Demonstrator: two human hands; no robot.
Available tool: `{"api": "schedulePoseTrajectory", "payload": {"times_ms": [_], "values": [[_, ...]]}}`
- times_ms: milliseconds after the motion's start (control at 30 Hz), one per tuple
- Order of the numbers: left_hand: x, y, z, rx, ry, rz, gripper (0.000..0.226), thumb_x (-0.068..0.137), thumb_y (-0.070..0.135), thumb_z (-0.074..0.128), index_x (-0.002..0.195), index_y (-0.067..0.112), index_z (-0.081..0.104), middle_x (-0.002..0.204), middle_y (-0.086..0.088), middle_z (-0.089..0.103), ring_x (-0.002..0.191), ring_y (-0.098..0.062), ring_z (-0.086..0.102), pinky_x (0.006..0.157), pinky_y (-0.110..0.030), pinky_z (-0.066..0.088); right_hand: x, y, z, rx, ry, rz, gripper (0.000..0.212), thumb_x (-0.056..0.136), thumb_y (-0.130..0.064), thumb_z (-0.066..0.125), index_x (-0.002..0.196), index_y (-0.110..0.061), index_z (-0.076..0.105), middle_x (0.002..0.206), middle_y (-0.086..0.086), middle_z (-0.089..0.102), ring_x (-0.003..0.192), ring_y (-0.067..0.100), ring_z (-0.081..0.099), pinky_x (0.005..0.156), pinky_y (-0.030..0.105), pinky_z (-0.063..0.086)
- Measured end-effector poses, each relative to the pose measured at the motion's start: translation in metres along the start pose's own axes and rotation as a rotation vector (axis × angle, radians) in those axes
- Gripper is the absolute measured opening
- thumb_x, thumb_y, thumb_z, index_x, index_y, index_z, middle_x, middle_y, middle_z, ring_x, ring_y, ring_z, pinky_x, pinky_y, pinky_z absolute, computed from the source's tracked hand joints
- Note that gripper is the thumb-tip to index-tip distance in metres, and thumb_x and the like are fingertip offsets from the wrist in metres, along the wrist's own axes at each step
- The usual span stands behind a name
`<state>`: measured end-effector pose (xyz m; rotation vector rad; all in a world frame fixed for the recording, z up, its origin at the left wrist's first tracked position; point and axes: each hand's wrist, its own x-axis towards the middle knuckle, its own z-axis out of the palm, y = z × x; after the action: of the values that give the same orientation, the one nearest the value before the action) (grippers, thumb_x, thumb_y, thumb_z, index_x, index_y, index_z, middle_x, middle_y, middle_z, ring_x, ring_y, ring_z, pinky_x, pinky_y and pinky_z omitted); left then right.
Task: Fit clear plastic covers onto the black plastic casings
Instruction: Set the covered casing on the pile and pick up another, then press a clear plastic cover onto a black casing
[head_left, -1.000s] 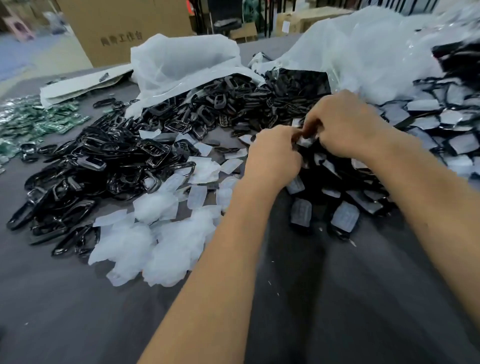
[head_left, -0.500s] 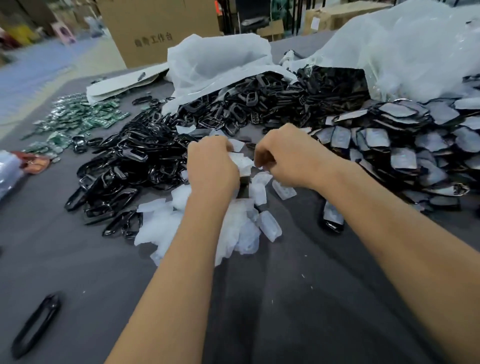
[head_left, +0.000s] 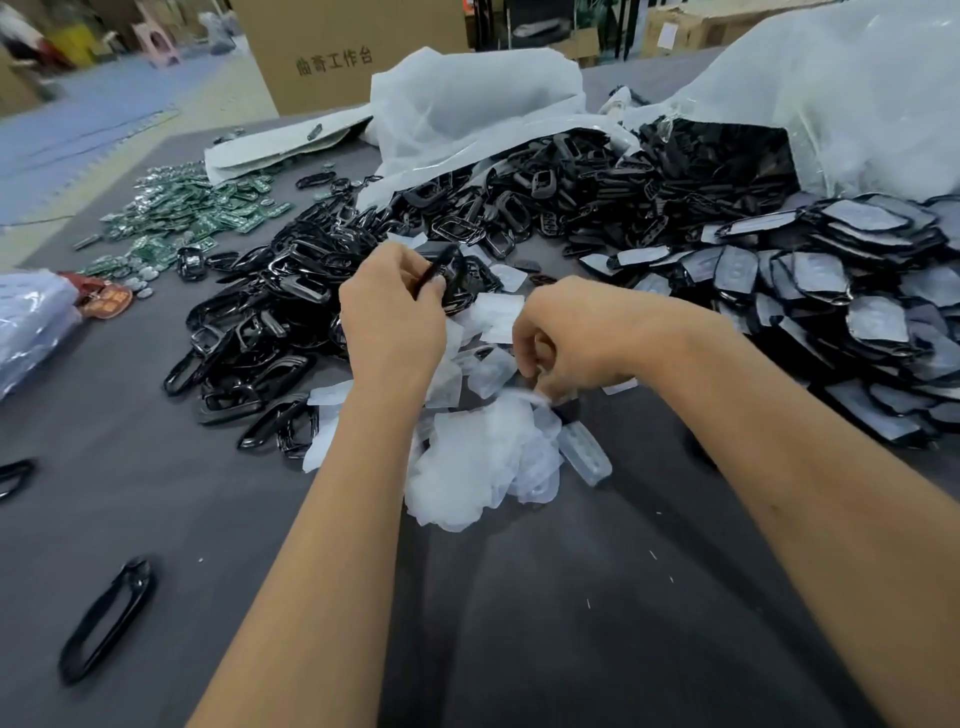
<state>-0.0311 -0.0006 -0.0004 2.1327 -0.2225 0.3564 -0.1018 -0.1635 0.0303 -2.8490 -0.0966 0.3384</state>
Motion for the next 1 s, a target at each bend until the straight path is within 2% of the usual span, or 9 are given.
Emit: {"api": "schedulePoseTrajectory", "payload": {"times_ms": [67,200,300,400,533,633,733,867,1000], "values": [[-0.001,0.001,0.0,-0.175,-0.036,-0.078,0.017,0.097,0.004,0.063,0.089,0.016,0.055,0.085,-0.008,0.073,0.057,-0.018,0.073,0.062,-0.037,0.062,-0.004,-0.003,-0.002,-0.018,-0.08,0.022,0.024,0.077,-0.015,0.085,0.089,-0.026,0.068,0.078,-0.007,0.063,0.069,0.016,0.062,0.059,0.032,0.055],[-0.006,-0.001,0.003,-0.282,-0.071,-0.122,0.014,0.096,0.002,0.063,0.1,0.014,0.058,0.086,-0.01,0.074,0.051,-0.017,0.071,0.048,-0.021,0.051,-0.009,-0.007,0.0,-0.032,-0.156,0.014,0.027,0.077,-0.026,0.087,0.096,-0.029,0.068,0.082,-0.01,0.061,0.072,0.013,0.06,0.066,0.034,0.057],[-0.007,-0.007,0.007,-0.344,-0.106,-0.138,0.015,0.095,0.002,0.066,0.099,0.017,0.066,0.084,-0.006,0.076,0.053,-0.014,0.07,0.052,-0.02,0.05,-0.014,-0.009,-0.003,-0.04,-0.221,0.026,0.035,0.077,-0.043,0.087,0.104,-0.031,0.067,0.097,-0.009,0.066,0.085,0.017,0.068,0.074,0.035,0.062],[-0.006,-0.009,0.01,-0.472,-0.149,-0.216,0.019,0.094,-0.003,0.066,0.107,0.012,0.07,0.091,-0.012,0.077,0.06,-0.014,0.07,0.065,-0.024,0.057,-0.013,-0.017,-0.002,-0.059,-0.29,0.047,0.036,0.074,-0.038,0.09,0.099,-0.026,0.068,0.094,0.0,0.071,0.086,0.026,0.073,0.06,0.03,0.057],[-0.002,-0.007,0.012,-0.632,-0.181,-0.246,0.028,0.092,-0.014,0.062,0.111,0.005,0.069,0.095,-0.018,0.074,0.068,-0.017,0.072,0.072,-0.025,0.06,-0.006,-0.025,0.002,-0.088,-0.231,0.005,0.017,0.08,-0.018,0.083,0.084,-0.023,0.067,0.081,-0.001,0.067,0.077,0.023,0.068,0.054,0.027,0.049],[-0.004,-0.007,0.014,-0.656,-0.222,-0.215,0.03,0.091,-0.017,0.061,0.11,0.004,0.07,0.092,-0.019,0.074,0.067,-0.016,0.071,0.069,-0.023,0.059,-0.002,-0.026,0.004,-0.073,-0.124,-0.037,0.016,0.086,-0.006,0.065,0.088,-0.022,0.069,0.08,-0.004,0.064,0.072,0.017,0.061,0.055,0.027,0.046],[-0.003,-0.01,0.015,-0.677,-0.205,-0.204,0.03,0.09,-0.017,0.061,0.11,0.004,0.071,0.09,-0.016,0.076,0.063,-0.016,0.071,0.069,-0.026,0.059,0.002,-0.025,0.008,0.18,-0.029,-0.036,0.017,0.092,-0.017,0.06,0.083,-0.015,0.074,0.071,0.0,0.074,0.062,0.024,0.07,0.045,0.025,0.049],[0.0,-0.016,0.014,-0.731,-0.145,-0.2,0.03,0.09,-0.015,0.06,0.107,0.006,0.072,0.083,-0.008,0.077,0.065,-0.021,0.071,0.073,-0.032,0.061,-0.006,-0.018,-0.004,0.27,-0.272,0.024,0.01,0.088,-0.03,0.081,0.086,-0.025,0.072,0.07,0.001,0.077,0.058,0.019,0.075,0.048,0.024,0.054],[0.003,-0.02,0.015,-0.75,-0.117,-0.209,0.03,0.089,-0.015,0.06,0.103,0.009,0.073,0.082,-0.009,0.077,0.069,-0.026,0.074,0.073,-0.032,0.06,-0.018,-0.03,-0.006,0.018,-0.435,0.088,0.047,0.069,-0.043,0.095,0.1,-0.02,0.068,0.076,-0.002,0.079,0.058,0.01,0.074,0.061,0.027,0.058]]}}
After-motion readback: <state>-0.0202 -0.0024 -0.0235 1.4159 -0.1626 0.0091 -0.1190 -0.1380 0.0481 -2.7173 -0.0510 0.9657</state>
